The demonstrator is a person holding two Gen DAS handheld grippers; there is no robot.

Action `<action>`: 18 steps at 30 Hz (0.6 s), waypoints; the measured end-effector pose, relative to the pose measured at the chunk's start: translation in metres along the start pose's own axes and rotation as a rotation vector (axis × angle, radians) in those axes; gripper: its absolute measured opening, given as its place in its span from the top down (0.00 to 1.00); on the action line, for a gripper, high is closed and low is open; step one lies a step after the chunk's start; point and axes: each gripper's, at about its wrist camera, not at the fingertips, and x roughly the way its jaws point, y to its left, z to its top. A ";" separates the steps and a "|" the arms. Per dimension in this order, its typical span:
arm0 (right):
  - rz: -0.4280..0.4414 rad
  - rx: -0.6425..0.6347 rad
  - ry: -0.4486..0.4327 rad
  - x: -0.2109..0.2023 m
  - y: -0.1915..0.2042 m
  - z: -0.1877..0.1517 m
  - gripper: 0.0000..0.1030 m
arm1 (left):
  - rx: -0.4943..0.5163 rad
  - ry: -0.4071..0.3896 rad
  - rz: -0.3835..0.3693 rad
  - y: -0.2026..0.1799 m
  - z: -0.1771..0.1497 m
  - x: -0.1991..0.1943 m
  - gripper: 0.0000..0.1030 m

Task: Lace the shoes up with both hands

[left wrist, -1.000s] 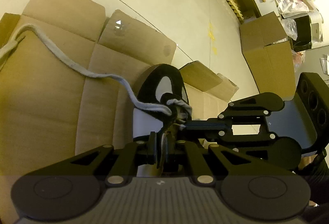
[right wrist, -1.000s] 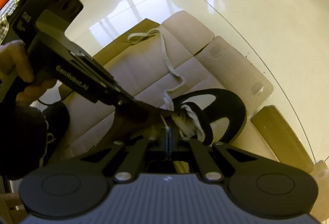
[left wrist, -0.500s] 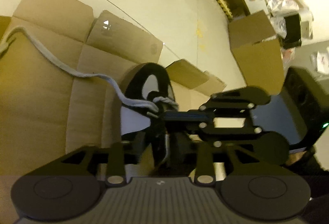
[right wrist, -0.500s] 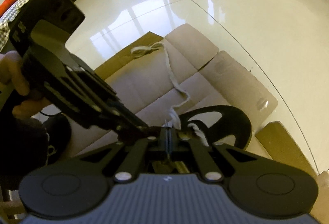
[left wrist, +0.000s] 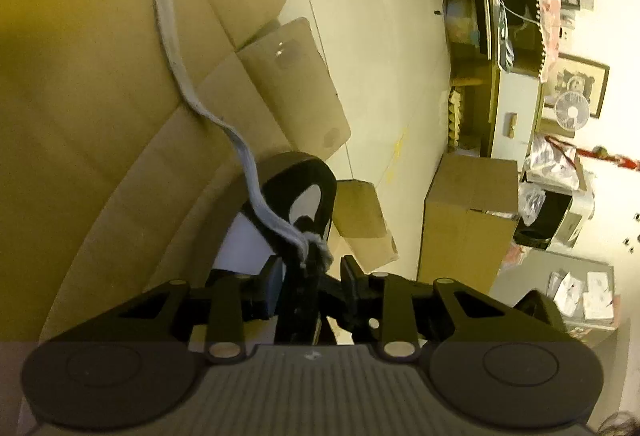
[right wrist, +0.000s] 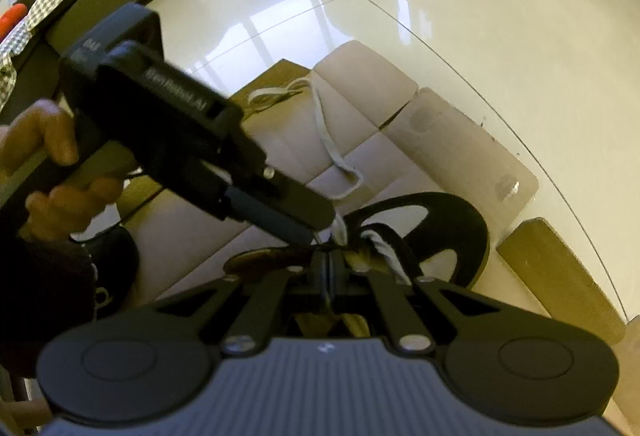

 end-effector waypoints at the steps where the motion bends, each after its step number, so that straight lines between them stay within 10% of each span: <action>1: 0.000 0.001 0.000 -0.001 0.000 0.000 0.98 | 0.005 -0.006 0.007 -0.001 0.000 0.001 0.85; 3: 0.000 0.005 -0.001 -0.002 0.000 0.000 0.98 | 0.017 -0.022 0.019 -0.001 -0.002 0.003 0.99; 18: 0.021 0.035 -0.050 -0.016 -0.007 0.007 0.89 | 0.109 -0.155 0.013 -0.018 -0.002 -0.020 0.99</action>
